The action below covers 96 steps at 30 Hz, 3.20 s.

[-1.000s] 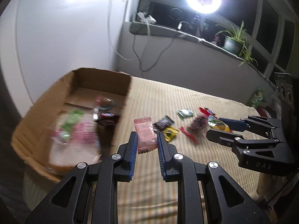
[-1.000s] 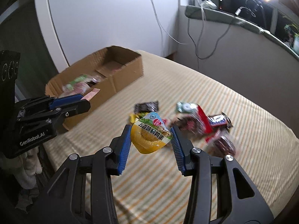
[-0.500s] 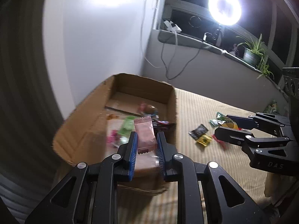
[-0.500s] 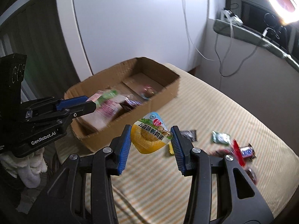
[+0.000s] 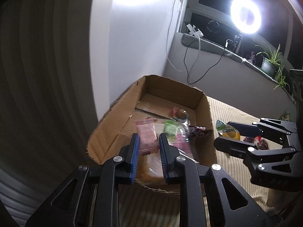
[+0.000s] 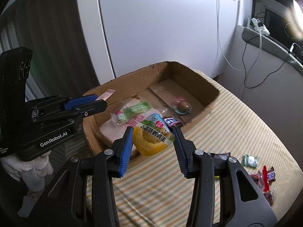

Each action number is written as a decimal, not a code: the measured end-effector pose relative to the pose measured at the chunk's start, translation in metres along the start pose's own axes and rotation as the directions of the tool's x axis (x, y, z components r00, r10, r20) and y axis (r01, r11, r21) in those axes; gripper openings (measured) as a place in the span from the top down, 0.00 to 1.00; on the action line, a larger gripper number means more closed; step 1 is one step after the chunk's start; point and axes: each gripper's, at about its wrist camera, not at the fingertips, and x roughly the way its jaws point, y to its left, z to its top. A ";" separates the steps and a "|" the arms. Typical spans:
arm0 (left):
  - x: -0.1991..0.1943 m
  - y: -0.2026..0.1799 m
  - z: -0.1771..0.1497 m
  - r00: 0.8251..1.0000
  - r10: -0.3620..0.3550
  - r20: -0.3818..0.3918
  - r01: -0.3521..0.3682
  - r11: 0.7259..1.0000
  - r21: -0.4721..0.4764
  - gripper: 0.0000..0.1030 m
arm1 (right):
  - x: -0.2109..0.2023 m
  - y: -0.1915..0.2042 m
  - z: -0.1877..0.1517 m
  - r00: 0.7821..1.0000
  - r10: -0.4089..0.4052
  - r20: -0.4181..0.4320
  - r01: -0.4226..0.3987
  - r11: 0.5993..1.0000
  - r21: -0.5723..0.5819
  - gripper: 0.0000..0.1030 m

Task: Organize snacks
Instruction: 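Carry the yellow candy cup and pink packet over the cardboard box, then open both tools to drop the yellow cup and pink packet into the box, then move both open tools back over the bagged snacks on the bed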

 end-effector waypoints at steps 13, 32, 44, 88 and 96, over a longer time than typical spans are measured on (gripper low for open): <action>0.009 0.013 0.004 0.999 0.039 -0.006 -0.039 0.999 -0.019 0.81 | 0.029 0.007 0.009 0.999 0.017 -0.035 -0.017 1.000 -0.008 0.57; 0.011 0.012 0.007 0.997 0.073 0.000 -0.073 0.997 -0.025 0.58 | 0.020 0.011 0.011 1.000 -0.011 0.008 0.012 0.999 -0.051 0.23; 0.006 0.003 0.009 0.998 0.056 0.009 -0.056 0.998 -0.018 0.55 | 0.006 0.005 0.009 0.999 -0.028 0.032 0.030 0.999 -0.037 0.18; 0.016 -0.147 -0.012 0.977 -0.206 -0.058 0.214 0.957 0.195 0.48 | -0.112 -0.171 -0.118 0.951 -0.308 -0.002 0.299 0.920 0.254 0.08; 0.030 -0.189 -0.021 0.957 -0.266 -0.118 0.288 0.923 0.256 0.48 | -0.108 -0.192 -0.142 0.949 -0.311 -0.053 0.314 0.912 0.265 0.08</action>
